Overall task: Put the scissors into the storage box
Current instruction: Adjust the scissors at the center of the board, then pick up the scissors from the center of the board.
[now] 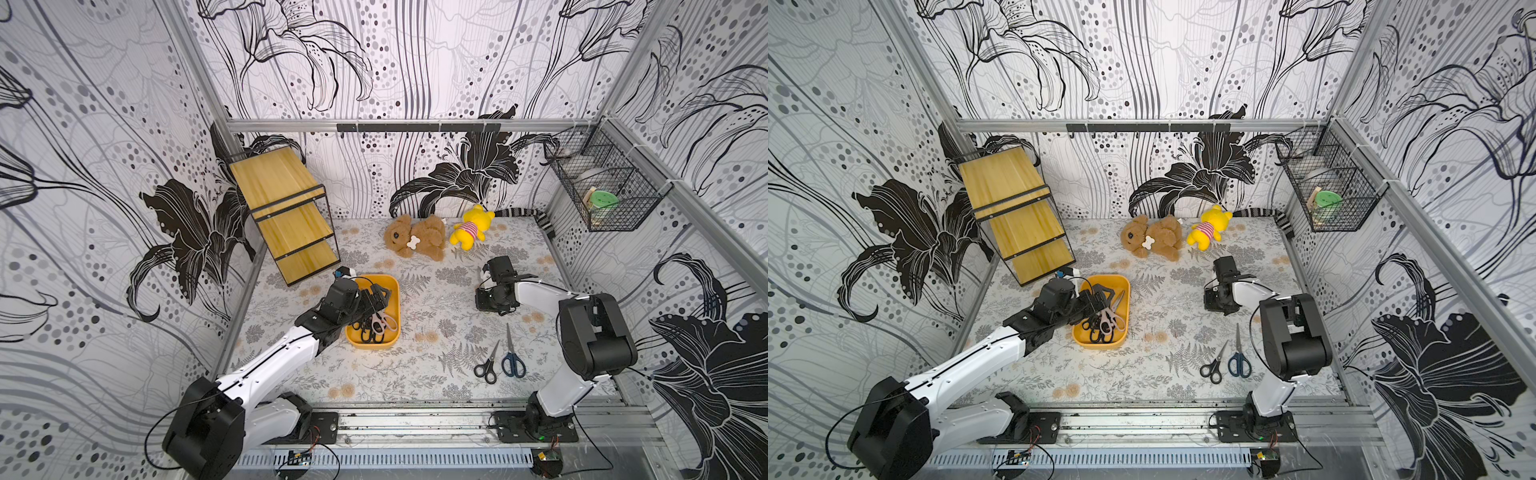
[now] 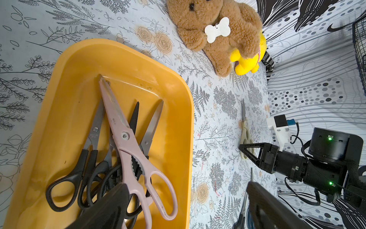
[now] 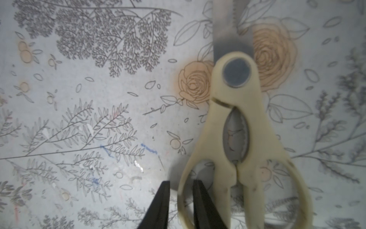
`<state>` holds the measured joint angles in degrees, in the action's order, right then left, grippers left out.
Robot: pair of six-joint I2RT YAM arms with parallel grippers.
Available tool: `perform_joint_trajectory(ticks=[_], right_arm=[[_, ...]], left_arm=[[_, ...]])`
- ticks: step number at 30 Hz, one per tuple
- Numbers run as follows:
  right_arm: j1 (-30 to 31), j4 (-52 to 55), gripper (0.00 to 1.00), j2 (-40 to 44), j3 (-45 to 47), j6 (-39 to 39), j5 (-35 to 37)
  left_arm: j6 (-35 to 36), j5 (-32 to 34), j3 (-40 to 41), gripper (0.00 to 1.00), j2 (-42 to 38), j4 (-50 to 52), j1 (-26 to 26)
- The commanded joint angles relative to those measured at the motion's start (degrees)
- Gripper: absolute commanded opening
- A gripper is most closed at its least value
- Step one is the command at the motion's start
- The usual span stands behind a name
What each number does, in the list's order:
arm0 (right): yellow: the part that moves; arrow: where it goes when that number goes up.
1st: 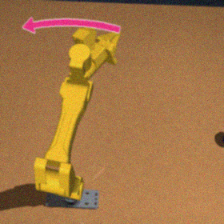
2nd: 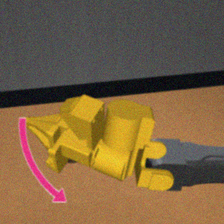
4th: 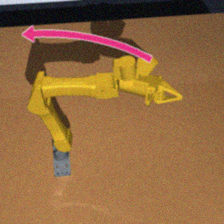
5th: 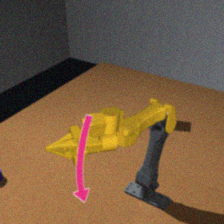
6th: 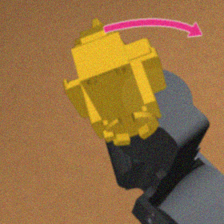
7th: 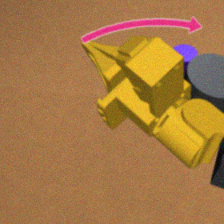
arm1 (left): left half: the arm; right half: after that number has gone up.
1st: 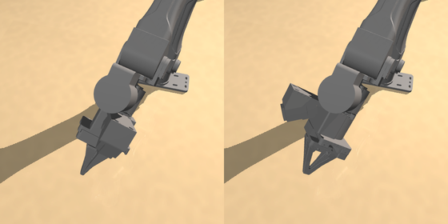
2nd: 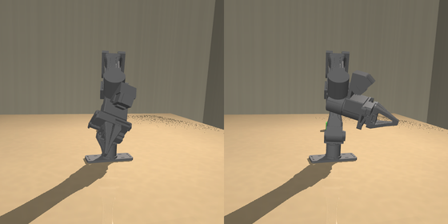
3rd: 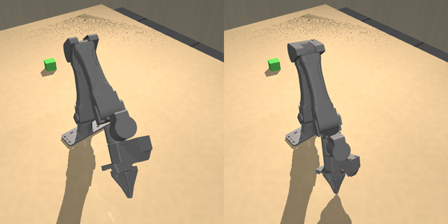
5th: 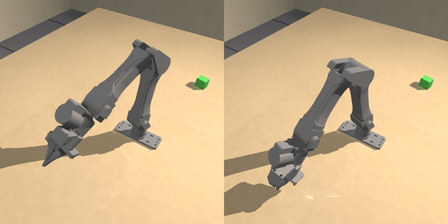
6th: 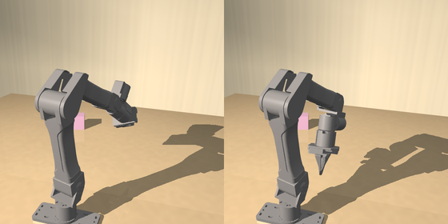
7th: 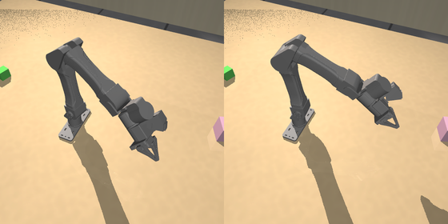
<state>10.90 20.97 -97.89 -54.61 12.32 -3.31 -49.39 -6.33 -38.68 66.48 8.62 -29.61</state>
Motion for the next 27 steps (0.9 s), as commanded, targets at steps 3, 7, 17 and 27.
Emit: perform_joint_trajectory(ticks=[3, 7, 17, 27], right_arm=[[1.4, 7.4, 0.14, -4.2, 1.0, 2.6, 5.2], [1.8, 7.6, 0.08, -5.3, 0.6, 3.5, 6.2], [2.2, 7.0, 0.00, -1.9, 0.1, 6.3, 5.3], [10.8, 10.1, 0.00, 10.9, -4.3, 13.2, 4.6]], left_arm=[[-0.2, 0.7, 0.9, 0.97, -0.3, -2.7, -0.3], [-0.1, 0.6, 0.9, 0.97, -0.3, -2.7, -0.3], [0.1, 1.7, 1.2, 0.97, -1.0, -2.5, -0.3], [0.9, 5.4, 1.8, 0.97, -2.6, -2.2, 0.1]])
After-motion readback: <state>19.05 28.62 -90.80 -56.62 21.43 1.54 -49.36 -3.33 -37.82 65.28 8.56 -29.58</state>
